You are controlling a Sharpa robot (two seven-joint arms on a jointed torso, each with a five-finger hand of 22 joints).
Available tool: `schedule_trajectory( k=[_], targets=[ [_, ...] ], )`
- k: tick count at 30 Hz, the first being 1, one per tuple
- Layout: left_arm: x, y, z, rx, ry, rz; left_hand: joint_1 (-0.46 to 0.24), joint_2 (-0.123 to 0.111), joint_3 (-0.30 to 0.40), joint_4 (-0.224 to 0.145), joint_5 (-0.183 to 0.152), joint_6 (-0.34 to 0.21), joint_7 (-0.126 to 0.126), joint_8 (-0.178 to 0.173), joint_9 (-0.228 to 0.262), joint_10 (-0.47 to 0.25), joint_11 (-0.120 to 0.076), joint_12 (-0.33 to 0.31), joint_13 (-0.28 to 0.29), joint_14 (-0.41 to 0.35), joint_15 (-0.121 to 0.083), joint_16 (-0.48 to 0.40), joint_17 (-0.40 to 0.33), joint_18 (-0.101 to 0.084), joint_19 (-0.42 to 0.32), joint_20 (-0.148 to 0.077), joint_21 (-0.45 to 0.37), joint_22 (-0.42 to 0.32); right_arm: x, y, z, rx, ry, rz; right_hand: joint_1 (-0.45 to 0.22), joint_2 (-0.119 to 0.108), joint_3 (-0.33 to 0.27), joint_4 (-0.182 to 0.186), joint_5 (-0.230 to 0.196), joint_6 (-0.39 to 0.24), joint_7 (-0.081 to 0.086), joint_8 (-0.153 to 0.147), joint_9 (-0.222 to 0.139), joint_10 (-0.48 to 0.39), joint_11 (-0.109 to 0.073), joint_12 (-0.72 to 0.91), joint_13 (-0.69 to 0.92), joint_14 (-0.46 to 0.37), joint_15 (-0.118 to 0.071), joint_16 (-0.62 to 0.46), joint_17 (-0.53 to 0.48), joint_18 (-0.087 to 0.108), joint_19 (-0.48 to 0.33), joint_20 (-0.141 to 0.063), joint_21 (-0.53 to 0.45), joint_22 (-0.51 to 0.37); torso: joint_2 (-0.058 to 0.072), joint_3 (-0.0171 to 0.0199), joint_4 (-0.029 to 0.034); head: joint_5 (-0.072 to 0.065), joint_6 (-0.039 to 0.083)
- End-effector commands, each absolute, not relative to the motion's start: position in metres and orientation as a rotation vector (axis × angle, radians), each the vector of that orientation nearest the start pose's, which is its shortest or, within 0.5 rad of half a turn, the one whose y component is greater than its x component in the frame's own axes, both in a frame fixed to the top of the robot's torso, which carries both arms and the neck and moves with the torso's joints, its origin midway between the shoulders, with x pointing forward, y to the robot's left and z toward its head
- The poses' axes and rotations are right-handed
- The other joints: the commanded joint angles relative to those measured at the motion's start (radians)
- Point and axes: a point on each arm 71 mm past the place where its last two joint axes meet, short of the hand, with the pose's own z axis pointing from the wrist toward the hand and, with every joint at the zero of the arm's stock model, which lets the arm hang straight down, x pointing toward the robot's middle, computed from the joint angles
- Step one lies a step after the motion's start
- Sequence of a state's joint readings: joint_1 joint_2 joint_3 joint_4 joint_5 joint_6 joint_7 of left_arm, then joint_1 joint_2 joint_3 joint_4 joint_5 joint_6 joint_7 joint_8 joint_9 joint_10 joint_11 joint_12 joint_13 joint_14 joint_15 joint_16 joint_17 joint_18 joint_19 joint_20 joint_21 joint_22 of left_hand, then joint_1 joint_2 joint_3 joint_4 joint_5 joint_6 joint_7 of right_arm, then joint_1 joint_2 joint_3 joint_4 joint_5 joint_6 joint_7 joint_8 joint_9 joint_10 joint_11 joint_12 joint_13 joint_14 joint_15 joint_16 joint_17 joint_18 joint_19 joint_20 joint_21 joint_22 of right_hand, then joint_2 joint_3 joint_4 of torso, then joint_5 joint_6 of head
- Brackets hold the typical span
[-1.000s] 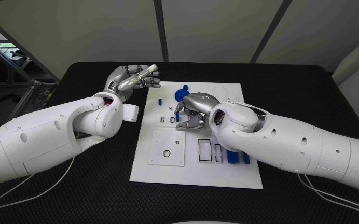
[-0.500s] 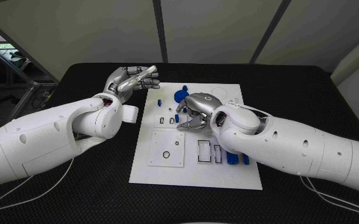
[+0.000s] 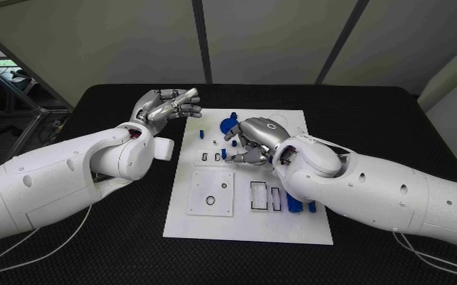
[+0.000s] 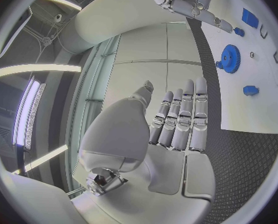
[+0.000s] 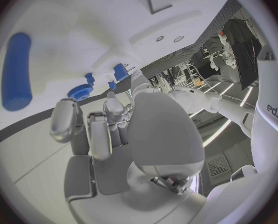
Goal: Assemble the parts on the task board
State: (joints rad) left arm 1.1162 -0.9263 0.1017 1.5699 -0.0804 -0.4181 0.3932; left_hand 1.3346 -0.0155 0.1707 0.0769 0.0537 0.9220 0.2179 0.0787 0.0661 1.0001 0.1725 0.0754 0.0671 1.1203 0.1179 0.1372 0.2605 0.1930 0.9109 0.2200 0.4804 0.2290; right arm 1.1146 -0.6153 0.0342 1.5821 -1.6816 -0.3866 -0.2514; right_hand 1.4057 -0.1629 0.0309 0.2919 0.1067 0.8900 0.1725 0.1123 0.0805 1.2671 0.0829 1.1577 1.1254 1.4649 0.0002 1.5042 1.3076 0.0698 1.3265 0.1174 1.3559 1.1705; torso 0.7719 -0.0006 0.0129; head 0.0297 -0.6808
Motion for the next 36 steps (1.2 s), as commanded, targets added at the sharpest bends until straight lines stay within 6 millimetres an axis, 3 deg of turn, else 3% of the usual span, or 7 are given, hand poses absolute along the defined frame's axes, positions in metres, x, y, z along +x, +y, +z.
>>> schedule_trajectory(
  k=[1,5,10,13,15,23,36],
  targets=[
    [0.487,0.245,-0.162,-1.075,1.348,-1.451,-0.003,0.004,-0.003,-0.007,0.000,-0.007,0.005,-0.007,-0.002,-0.026,0.004,-0.011,-0.003,0.006,0.000,-0.007,0.004,-0.012,-0.007,0.000,0.005,0.002,0.447,-0.077,-0.172,-0.303,1.501,0.875,0.009,0.003,-0.006,-0.002,0.006,-0.003,-0.003,0.006,0.000,-0.008,0.000,-0.003,-0.001,0.076,0.007,-0.006,0.129,0.017,-0.015,-0.002,-0.011,-0.014,-0.002,-0.0023,0.0002,-0.001,0.001],
    [0.487,0.246,-0.168,-1.038,1.452,-1.398,-0.016,0.001,-0.007,-0.012,0.002,-0.002,-0.002,-0.006,0.000,0.016,-0.013,0.030,0.009,0.091,-0.025,0.055,0.042,-0.008,0.055,-0.019,0.046,0.020,0.445,-0.091,-0.164,-0.288,1.531,0.955,0.034,0.027,0.003,-0.010,0.035,0.010,-0.008,0.023,0.003,-0.011,-0.005,-0.002,-0.001,0.067,0.003,-0.027,0.094,0.025,-0.041,-0.003,-0.035,-0.052,-0.009,-0.0050,-0.0001,0.001,0.003],
    [0.486,0.249,-0.177,-0.958,1.665,-1.307,-0.090,0.008,-0.032,0.041,0.003,0.045,-0.035,0.041,0.012,0.173,-0.067,0.197,0.094,0.251,-0.085,0.375,0.254,-0.013,0.202,-0.083,0.225,0.124,0.455,-0.116,-0.148,-0.151,1.584,0.987,0.032,0.061,0.000,-0.009,0.038,0.031,-0.016,0.046,0.005,-0.021,-0.012,-0.023,-0.024,0.042,-0.004,-0.091,0.002,0.043,-0.098,-0.010,-0.100,-0.147,-0.019,-0.0026,-0.0047,0.008,-0.002],
    [0.485,0.248,-0.183,-0.880,1.796,-1.236,-0.107,-0.004,-0.058,0.055,0.013,0.063,-0.064,0.103,0.034,0.166,-0.092,0.404,0.239,0.329,-0.114,0.974,0.806,-0.049,0.307,-0.111,0.498,0.425,0.463,-0.136,-0.139,-0.036,1.608,1.011,0.035,0.067,-0.009,-0.015,0.054,0.043,-0.021,0.059,0.006,-0.035,-0.017,-0.047,-0.048,0.021,-0.009,-0.151,-0.077,0.060,-0.153,-0.014,-0.163,-0.239,-0.027,-0.0025,-0.0031,0.008,-0.002],
    [0.486,0.247,-0.186,-0.801,1.880,-1.169,-0.077,-0.008,-0.076,0.038,0.017,0.047,-0.077,0.191,0.076,0.057,-0.088,0.695,0.450,0.353,-0.123,1.256,1.086,-0.079,0.383,-0.119,0.709,0.695,0.470,-0.151,-0.133,0.046,1.616,1.029,0.047,0.081,-0.011,-0.021,0.065,0.046,-0.021,0.068,0.005,-0.095,-0.020,-0.137,-0.133,-0.011,-0.011,-0.247,-0.189,0.083,-0.230,-0.018,-0.261,-0.369,-0.039,-0.0052,-0.0020,0.005,-0.009],
    [0.490,0.231,-0.188,-0.507,2.131,-0.898,-0.147,0.023,-0.159,0.132,0.001,-0.010,-0.098,0.391,0.175,0.065,-0.126,1.039,0.719,0.421,-0.135,1.387,1.242,-0.119,0.479,-0.129,0.886,0.964,0.499,-0.206,-0.122,0.246,1.582,1.008,0.111,0.099,-0.002,-0.037,0.088,0.012,-0.006,0.067,-0.007,-0.258,-0.003,-0.454,-0.425,-0.145,0.006,-0.650,-0.555,0.113,-0.377,0.000,-0.520,-0.628,-0.065,-0.0044,-0.0016,0.012,-0.026],
    [0.510,0.201,-0.172,-0.341,2.190,-0.599,-0.204,0.049,-0.287,0.213,-0.001,-0.028,-0.130,0.547,0.280,0.133,-0.155,1.112,0.802,0.439,-0.159,1.412,1.278,-0.120,0.479,-0.153,0.897,0.984,0.510,-0.223,-0.118,0.275,1.518,0.931,0.124,0.098,0.011,-0.009,0.092,0.085,-0.007,0.038,-0.012,-0.077,0.003,-0.906,-0.855,-0.174,0.026,-1.153,-0.795,0.116,-0.384,0.026,-0.758,-0.778,-0.079,-0.0009,0.0001,0.019,-0.047]
  ],
)
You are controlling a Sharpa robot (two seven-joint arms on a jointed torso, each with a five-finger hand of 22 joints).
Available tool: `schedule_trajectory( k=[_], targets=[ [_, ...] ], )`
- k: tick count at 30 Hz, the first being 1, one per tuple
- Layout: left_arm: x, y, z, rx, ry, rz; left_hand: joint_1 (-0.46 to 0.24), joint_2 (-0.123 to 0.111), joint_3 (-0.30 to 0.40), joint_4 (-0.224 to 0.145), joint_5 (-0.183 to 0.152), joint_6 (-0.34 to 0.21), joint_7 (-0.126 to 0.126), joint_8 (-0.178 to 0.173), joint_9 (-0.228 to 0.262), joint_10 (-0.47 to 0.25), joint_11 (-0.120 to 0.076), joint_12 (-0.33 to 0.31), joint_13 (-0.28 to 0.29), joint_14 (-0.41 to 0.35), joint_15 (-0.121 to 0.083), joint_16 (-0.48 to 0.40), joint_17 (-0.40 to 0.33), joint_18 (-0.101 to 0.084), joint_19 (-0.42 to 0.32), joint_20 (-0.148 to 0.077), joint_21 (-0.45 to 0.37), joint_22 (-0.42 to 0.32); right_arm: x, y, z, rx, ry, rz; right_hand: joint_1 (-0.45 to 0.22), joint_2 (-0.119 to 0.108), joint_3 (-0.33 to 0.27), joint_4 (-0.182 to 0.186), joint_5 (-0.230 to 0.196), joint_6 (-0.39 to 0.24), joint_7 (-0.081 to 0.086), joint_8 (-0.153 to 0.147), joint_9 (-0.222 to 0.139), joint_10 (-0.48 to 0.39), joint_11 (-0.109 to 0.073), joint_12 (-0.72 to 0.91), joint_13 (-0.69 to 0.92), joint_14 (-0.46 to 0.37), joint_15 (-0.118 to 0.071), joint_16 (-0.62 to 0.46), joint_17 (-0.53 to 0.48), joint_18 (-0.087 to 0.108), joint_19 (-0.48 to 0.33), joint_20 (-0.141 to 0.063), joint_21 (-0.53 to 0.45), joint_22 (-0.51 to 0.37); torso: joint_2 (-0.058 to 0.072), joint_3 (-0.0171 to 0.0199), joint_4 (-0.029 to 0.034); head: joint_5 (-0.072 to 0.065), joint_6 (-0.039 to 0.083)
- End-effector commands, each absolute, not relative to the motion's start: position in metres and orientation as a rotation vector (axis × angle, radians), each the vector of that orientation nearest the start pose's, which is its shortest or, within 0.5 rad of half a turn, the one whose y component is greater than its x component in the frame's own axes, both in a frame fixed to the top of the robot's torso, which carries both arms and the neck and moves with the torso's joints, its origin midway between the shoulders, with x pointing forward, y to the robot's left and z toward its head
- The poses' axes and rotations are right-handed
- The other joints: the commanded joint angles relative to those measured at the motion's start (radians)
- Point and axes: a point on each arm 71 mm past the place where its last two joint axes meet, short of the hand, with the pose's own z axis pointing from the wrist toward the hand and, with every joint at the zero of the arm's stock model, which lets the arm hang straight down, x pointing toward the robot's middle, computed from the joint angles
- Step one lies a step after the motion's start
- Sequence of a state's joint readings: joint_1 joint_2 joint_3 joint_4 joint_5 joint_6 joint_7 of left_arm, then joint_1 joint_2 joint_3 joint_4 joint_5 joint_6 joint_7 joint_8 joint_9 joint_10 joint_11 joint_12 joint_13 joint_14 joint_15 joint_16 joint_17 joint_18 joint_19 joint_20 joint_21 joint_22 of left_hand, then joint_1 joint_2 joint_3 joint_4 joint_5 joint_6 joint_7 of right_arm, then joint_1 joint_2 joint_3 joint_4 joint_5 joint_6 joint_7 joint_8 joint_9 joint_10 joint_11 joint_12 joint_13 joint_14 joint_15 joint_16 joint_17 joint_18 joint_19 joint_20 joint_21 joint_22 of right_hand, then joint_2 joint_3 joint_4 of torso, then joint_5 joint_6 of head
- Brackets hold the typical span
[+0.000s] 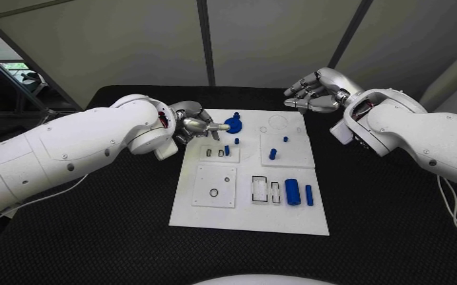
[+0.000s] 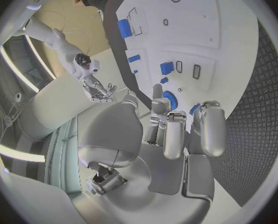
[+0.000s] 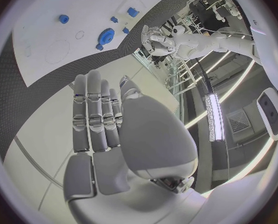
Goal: Assemble the parts on the task board
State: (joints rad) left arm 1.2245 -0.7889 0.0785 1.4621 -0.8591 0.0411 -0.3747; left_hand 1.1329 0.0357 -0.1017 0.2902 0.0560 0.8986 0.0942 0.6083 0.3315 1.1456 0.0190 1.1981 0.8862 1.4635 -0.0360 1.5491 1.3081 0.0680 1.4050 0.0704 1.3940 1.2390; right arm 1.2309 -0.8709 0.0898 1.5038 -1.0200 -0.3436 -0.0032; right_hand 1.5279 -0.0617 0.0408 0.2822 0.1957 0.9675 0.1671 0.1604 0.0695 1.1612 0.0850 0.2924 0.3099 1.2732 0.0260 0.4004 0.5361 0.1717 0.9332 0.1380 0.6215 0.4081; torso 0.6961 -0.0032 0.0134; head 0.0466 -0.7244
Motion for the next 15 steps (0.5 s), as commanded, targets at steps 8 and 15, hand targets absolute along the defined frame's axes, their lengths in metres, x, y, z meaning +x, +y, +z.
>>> schedule_trajectory(
  k=[8,15],
  targets=[
    [0.517,0.184,-0.170,-0.251,2.203,-0.504,0.005,-0.006,-0.044,-0.001,-0.003,-0.022,-0.008,0.052,0.047,-0.038,-0.002,-0.035,-0.050,0.095,-0.007,-0.002,0.228,0.011,-0.033,-0.003,-0.040,-0.057,0.508,-0.220,-0.117,0.265,1.535,0.923,-0.013,-0.004,-0.004,0.001,0.005,0.026,0.002,-0.041,-0.001,0.077,0.008,-0.144,-0.126,0.062,0.008,-0.179,-0.084,0.011,0.033,0.013,-0.091,-0.060,0.001,0.0021,-0.0009,0.003,-0.008],
    [0.521,0.172,-0.173,-0.178,2.216,-0.438,0.007,0.001,-0.048,-0.001,-0.003,-0.023,-0.010,0.062,0.057,-0.035,-0.003,-0.035,-0.051,0.095,-0.008,-0.001,0.229,0.010,-0.030,-0.004,-0.037,-0.051,0.508,-0.218,-0.117,0.267,1.535,0.922,-0.016,-0.008,-0.009,-0.001,0.009,0.027,0.013,-0.054,-0.001,0.073,0.020,-0.176,-0.153,0.055,0.020,-0.233,-0.106,0.010,0.026,0.024,-0.128,-0.081,0.004,0.0022,-0.0005,0.004,-0.011]
  ],
)
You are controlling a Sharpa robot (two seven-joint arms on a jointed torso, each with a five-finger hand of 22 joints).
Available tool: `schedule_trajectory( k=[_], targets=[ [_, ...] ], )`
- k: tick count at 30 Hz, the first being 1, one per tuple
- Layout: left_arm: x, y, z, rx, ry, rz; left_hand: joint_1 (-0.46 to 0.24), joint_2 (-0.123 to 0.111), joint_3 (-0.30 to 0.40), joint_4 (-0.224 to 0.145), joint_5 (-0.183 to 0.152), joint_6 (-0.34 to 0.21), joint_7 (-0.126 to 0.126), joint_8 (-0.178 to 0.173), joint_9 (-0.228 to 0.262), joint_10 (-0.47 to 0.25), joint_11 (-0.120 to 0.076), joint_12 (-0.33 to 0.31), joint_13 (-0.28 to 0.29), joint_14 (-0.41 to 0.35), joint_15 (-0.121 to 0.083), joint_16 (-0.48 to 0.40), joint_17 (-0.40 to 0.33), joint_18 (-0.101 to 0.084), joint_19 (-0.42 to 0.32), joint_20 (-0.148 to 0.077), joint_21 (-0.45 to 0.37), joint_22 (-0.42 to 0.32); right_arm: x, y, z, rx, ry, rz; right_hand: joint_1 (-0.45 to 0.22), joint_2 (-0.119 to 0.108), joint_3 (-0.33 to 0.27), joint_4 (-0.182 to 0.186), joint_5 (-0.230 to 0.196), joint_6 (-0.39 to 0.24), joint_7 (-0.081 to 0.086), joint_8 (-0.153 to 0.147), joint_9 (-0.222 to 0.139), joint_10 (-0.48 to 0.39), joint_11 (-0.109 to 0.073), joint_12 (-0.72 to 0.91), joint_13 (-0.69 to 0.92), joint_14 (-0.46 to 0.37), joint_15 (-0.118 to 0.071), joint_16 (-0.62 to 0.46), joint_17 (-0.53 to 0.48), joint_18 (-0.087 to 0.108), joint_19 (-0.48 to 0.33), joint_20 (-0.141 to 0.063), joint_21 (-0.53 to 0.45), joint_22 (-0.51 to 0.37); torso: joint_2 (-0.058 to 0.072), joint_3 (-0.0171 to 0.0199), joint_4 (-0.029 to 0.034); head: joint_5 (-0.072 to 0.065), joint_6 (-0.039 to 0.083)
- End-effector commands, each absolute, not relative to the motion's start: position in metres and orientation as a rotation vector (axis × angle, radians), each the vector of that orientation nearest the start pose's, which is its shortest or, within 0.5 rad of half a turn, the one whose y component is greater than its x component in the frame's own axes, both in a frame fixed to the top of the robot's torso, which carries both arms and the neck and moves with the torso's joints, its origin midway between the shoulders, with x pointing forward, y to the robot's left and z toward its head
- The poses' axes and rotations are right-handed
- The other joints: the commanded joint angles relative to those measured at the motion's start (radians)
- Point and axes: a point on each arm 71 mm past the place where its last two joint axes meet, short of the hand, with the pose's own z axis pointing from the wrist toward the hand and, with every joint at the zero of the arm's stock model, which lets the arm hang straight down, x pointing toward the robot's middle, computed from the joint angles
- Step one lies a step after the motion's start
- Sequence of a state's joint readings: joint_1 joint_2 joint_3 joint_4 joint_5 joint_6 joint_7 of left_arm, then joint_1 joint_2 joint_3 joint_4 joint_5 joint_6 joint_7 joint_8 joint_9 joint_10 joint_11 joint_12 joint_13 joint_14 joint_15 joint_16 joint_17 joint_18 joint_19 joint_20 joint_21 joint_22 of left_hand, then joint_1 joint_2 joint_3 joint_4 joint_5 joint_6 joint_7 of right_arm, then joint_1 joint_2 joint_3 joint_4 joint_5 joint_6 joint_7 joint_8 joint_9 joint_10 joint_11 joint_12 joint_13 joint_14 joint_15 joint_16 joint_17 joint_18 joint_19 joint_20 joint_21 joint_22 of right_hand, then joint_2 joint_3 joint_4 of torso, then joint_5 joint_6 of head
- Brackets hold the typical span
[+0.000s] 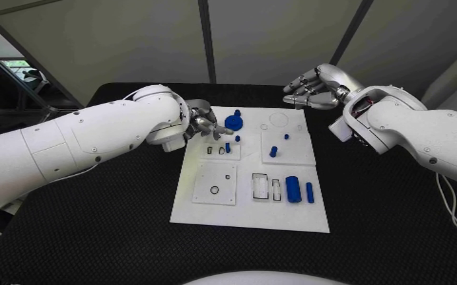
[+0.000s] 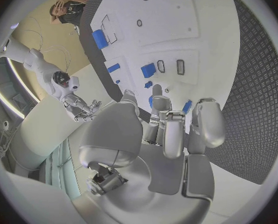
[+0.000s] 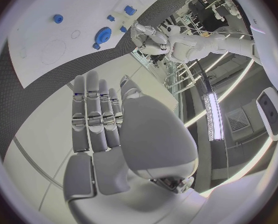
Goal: Assemble the parts on the task board
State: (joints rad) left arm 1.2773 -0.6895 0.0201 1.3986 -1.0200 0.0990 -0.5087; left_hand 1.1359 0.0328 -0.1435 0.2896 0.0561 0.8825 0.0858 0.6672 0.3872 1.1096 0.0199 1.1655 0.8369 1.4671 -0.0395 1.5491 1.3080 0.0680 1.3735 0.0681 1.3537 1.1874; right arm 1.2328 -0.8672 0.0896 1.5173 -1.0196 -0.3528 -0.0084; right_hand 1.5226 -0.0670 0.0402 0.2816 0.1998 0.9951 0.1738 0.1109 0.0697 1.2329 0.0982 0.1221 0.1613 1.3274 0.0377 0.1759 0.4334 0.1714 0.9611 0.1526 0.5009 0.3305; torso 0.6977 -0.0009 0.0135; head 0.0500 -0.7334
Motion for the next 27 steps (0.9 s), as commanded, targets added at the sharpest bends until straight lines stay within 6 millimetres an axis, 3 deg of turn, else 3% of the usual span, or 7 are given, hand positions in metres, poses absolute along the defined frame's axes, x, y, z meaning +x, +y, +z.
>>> schedule_trajectory(
  k=[1,8,13,27],
  targets=[
    [0.522,0.171,-0.174,-0.172,2.219,-0.434,0.004,0.004,-0.006,0.000,-0.003,-0.007,-0.002,0.003,0.001,0.001,-0.004,-0.002,-0.001,0.092,-0.004,-0.001,0.229,0.010,0.002,-0.002,0.003,0.001,0.508,-0.217,-0.117,0.268,1.535,0.922,-0.011,-0.004,-0.008,-0.001,0.007,-0.001,0.007,-0.005,-0.001,0.001,0.008,-0.008,-0.005,0.000,0.009,-0.011,-0.005,0.010,-0.001,0.010,-0.009,-0.005,0.003,-0.0002,-0.0004,0.001,-0.003],
    [0.524,0.161,-0.176,-0.136,2.240,-0.420,0.003,0.008,-0.010,0.000,-0.003,-0.009,-0.002,0.009,0.007,-0.002,-0.005,-0.006,-0.007,0.091,-0.005,-0.003,0.227,0.010,0.002,-0.002,0.003,0.001,0.508,-0.215,-0.117,0.270,1.545,0.921,-0.011,-0.006,-0.011,-0.001,0.016,-0.005,0.011,-0.011,-0.001,-0.003,0.012,-0.018,-0.014,-0.001,0.014,-0.030,-0.012,0.010,-0.002,0.014,-0.023,-0.013,0.004,-0.0003,-0.0009,0.001,-0.010],
    [0.524,0.155,-0.177,-0.106,2.256,-0.414,0.007,0.015,-0.011,-0.001,-0.002,-0.014,-0.003,0.015,0.014,-0.007,-0.005,-0.012,-0.016,0.089,-0.005,-0.005,0.223,0.010,0.001,-0.003,0.001,0.000,0.509,-0.213,-0.118,0.263,1.554,0.912,-0.015,-0.008,-0.015,-0.001,0.046,-0.016,0.019,-0.016,-0.001,-0.020,0.021,-0.033,-0.026,-0.010,0.023,-0.059,-0.025,0.010,-0.009,0.022,-0.047,-0.027,0.006,0.0000,-0.0007,0.004,-0.018],
    [0.523,0.145,-0.178,-0.060,2.285,-0.423,0.018,0.023,-0.012,-0.003,-0.001,-0.022,-0.002,0.022,0.022,-0.014,-0.005,-0.020,-0.025,0.087,-0.005,-0.008,0.219,0.011,-0.001,-0.003,-0.002,-0.003,0.510,-0.210,-0.120,0.259,1.569,0.910,-0.016,-0.007,-0.016,-0.002,0.059,-0.022,0.024,-0.017,0.000,-0.033,0.027,-0.042,-0.037,-0.015,0.028,-0.082,-0.036,0.010,-0.010,0.028,-0.066,-0.038,0.007,0.0007,-0.0013,0.006,-0.035]
  ],
)
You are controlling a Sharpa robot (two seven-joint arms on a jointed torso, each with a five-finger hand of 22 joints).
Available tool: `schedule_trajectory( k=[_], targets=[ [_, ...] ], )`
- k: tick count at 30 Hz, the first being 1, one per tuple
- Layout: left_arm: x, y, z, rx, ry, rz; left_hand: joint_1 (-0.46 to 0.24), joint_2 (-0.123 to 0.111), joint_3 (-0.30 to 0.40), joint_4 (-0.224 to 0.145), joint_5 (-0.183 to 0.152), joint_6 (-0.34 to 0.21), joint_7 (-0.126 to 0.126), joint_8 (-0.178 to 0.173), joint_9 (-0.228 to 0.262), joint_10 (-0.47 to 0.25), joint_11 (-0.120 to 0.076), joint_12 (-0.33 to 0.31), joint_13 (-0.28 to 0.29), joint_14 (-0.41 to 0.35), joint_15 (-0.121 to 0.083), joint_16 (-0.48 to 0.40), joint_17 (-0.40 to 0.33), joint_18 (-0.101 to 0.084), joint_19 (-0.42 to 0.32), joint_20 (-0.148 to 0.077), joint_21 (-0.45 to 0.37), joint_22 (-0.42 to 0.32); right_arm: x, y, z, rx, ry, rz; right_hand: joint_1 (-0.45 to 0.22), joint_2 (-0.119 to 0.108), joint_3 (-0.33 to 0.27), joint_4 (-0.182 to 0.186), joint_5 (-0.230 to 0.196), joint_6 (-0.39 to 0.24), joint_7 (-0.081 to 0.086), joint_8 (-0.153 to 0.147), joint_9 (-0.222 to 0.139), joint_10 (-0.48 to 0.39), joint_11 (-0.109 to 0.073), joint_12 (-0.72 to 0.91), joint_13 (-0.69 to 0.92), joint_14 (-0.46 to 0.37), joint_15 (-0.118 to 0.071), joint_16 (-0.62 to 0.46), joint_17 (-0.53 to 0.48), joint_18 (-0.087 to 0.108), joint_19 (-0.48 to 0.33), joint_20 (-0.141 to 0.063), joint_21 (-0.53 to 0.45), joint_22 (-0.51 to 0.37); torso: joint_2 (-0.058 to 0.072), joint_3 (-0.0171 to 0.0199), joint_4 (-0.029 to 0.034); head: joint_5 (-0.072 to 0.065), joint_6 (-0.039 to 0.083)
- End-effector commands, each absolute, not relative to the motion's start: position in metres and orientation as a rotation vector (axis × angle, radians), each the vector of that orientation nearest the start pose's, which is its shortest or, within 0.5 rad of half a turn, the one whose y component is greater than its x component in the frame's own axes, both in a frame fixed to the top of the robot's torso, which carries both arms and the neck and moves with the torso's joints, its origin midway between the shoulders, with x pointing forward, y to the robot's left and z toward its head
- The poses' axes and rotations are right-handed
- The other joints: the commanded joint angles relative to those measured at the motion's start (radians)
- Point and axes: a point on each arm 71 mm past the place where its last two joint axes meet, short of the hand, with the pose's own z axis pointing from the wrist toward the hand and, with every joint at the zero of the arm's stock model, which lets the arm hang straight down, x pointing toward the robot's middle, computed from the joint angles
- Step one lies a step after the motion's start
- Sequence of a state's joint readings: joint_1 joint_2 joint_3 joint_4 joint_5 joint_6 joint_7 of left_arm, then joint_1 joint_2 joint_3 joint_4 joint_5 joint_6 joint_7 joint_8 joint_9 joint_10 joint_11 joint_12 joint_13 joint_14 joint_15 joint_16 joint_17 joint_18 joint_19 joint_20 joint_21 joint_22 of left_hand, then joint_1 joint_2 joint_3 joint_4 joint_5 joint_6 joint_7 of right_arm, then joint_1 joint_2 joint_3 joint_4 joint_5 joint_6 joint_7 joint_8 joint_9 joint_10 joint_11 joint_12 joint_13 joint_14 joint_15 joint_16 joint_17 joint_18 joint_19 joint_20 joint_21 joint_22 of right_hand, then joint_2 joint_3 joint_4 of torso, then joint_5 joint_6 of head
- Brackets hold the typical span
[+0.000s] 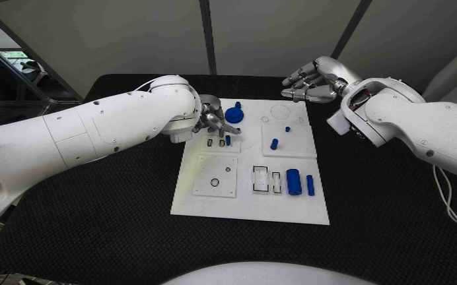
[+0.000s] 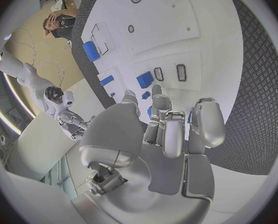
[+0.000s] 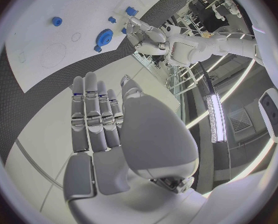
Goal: Assemble the parts on the task board
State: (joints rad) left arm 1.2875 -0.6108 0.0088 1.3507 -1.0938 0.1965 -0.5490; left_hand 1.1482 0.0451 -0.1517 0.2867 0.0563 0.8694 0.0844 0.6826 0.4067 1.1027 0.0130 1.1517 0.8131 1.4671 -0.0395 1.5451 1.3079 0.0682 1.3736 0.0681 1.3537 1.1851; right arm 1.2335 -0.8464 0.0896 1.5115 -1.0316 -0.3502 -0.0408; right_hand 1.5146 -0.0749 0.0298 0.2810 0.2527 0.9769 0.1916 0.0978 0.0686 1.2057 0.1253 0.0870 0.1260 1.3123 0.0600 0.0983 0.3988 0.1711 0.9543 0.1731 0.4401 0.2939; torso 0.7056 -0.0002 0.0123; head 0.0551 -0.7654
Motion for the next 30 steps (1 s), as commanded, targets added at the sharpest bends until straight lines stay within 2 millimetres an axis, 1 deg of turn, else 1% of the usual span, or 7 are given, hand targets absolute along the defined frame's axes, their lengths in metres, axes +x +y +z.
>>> schedule_trajectory(
  k=[1,5,8,9,20,27,30],
  targets=[
    [0.5224,0.1446,-0.1777,-0.057,2.286,-0.424,0.007,0.011,-0.004,-0.001,-0.001,-0.010,-0.001,0.007,0.004,-0.007,0.002,-0.006,-0.002,0.088,-0.005,-0.004,0.219,0.011,-0.001,-0.003,-0.001,0.000,0.5102,-0.2099,-0.1197,0.258,1.569,0.910,-0.008,0.001,-0.005,-0.001,0.006,-0.004,0.006,-0.004,0.001,-0.006,0.000,-0.007,-0.002,0.000,0.006,-0.005,-0.002,0.010,-0.003,0.008,-0.005,-0.002,-0.001,0.0001,0.0002,0.000,-0.004],
    [0.5226,0.1435,-0.1780,-0.052,2.290,-0.425,0.011,0.013,-0.004,-0.002,-0.001,-0.012,-0.001,0.009,0.006,-0.006,0.002,-0.006,-0.001,0.088,-0.005,-0.004,0.220,0.010,0.000,-0.003,-0.001,0.002,0.5104,-0.2093,-0.1193,0.256,1.563,0.914,-0.007,0.003,-0.004,-0.002,0.014,-0.003,0.006,-0.003,0.001,-0.005,0.000,-0.007,-0.004,0.002,0.006,-0.008,-0.004,0.011,-0.001,0.008,-0.009,-0.004,0.000,0.0004,0.0000,-0.001,-0.008],
    [0.5228,0.1431,-0.1784,-0.050,2.295,-0.421,0.020,0.018,-0.003,-0.003,-0.001,-0.014,-0.001,0.013,0.011,-0.003,0.002,-0.004,0.002,0.088,-0.005,-0.003,0.220,0.009,0.002,-0.003,0.001,0.007,0.5104,-0.2096,-0.1191,0.255,1.559,0.915,-0.008,0.002,-0.004,-0.001,0.022,-0.003,0.006,-0.002,0.002,-0.005,0.000,-0.007,-0.005,0.004,0.006,-0.011,-0.006,0.011,0.001,0.009,-0.012,-0.006,-0.001,0.0007,-0.0007,0.000,-0.009],
    [0.5227,0.1428,-0.1786,-0.047,2.298,-0.419,0.028,0.022,-0.001,-0.005,-0.001,-0.016,-0.002,0.017,0.015,-0.002,0.001,-0.004,0.002,0.088,-0.005,-0.003,0.220,0.009,0.004,-0.003,0.002,0.009,0.5105,-0.2099,-0.1190,0.255,1.558,0.915,-0.009,0.002,-0.005,-0.001,0.026,-0.004,0.006,-0.002,0.002,-0.005,0.000,-0.007,-0.006,0.005,0.006,-0.013,-0.007,0.011,0.001,0.009,-0.013,-0.007,-0.002,0.0003,0.0001,-0.001,-0.011],
    [0.5233,0.1426,-0.1802,-0.044,2.320,-0.407,0.048,0.028,0.002,-0.010,-0.001,-0.022,-0.002,0.023,0.024,0.000,0.001,-0.004,0.003,0.087,-0.006,-0.004,0.219,0.008,0.007,-0.003,0.006,0.017,0.5107,-0.2098,-0.1179,0.252,1.541,0.921,-0.009,0.002,-0.003,0.000,0.053,-0.002,0.005,0.001,0.003,-0.004,-0.001,-0.007,-0.011,0.010,0.006,-0.021,-0.012,0.012,0.006,0.009,-0.021,-0.012,-0.001,0.0000,0.0011,-0.001,-0.012],
    [0.5215,0.1398,-0.1808,-0.034,2.338,-0.418,0.063,0.036,0.008,-0.013,-0.001,-0.025,-0.002,0.029,0.031,0.001,0.001,-0.005,0.002,0.087,-0.006,-0.005,0.218,0.008,0.007,-0.003,0.006,0.018,0.5109,-0.2087,-0.1180,0.252,1.540,0.923,-0.009,0.003,-0.002,0.001,0.065,-0.002,0.005,0.002,0.003,-0.005,0.000,-0.008,-0.013,0.011,0.006,-0.024,-0.014,0.012,0.008,0.009,-0.024,-0.014,0.000,0.0009,-0.0008,-0.001,-0.016],
    [0.5207,0.1384,-0.1810,-0.028,2.345,-0.422,0.070,0.038,0.010,-0.016,-0.001,-0.027,-0.002,0.030,0.033,0.000,0.001,-0.005,0.002,0.087,-0.006,-0.005,0.218,0.008,0.007,-0.003,0.006,0.019,0.5111,-0.2082,-0.1181,0.251,1.541,0.923,-0.009,0.003,-0.001,0.001,0.071,-0.002,0.005,0.003,0.003,-0.006,0.000,-0.008,-0.014,0.011,0.006,-0.026,-0.015,0.012,0.009,0.009,-0.026,-0.015,0.000,0.0008,-0.0001,-0.002,-0.016]
  ],
)
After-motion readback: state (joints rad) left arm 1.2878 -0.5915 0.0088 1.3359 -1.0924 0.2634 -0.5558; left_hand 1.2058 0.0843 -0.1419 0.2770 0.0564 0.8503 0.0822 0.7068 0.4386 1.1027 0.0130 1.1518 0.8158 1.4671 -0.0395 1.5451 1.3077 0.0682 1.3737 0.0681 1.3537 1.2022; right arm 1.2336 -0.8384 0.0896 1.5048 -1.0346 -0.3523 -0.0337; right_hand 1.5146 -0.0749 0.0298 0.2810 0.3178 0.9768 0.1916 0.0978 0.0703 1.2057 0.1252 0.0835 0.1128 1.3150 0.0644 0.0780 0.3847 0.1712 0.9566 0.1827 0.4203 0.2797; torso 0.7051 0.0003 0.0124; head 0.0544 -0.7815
